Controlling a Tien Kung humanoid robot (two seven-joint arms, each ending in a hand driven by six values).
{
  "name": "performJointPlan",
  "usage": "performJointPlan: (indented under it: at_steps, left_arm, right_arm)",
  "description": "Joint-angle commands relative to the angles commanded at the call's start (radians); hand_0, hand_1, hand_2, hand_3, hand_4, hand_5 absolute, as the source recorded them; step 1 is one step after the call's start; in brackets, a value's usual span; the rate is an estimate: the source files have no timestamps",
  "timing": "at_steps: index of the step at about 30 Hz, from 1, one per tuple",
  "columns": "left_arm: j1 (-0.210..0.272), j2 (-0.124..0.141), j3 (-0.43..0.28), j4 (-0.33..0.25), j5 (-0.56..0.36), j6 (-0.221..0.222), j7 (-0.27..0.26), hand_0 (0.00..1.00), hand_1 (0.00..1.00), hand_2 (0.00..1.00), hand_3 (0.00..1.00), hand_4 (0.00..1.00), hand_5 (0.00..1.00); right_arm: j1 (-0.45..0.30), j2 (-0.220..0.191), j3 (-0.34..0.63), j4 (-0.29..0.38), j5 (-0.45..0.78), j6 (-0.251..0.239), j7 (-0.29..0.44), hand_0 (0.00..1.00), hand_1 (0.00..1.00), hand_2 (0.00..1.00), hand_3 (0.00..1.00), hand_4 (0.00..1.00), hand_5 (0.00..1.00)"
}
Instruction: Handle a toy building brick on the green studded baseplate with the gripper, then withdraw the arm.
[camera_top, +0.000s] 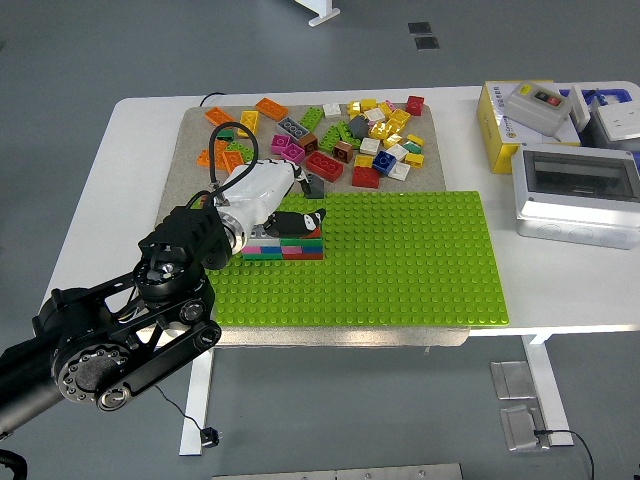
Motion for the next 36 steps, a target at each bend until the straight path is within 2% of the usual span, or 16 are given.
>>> performJointPlan:
  at_steps: [9, 36]
  left_arm:
    - [0.004, 0.001, 0.012, -0.004, -0.011, -0.015, 0.0, 0.953, 0.915, 0.895, 0.66, 0.689, 0.591]
    - [0.011, -0.01, 0.032, 0.027, -0.044, -0.012, 0.0, 0.949, 0.914, 0.895, 0.662, 0.69, 0.591]
  right_arm:
    - [-0.001, -0.002, 0.002, 0.0, -0.003, 0.0, -0.001, 0.69, 0.642, 0.622, 0.657, 0.413, 0.798]
    - [-0.003, 0.002, 0.002, 0.0, -0.002, 0.0, 0.0, 0.69, 0.641, 0.622, 0.656, 0.412, 0.798]
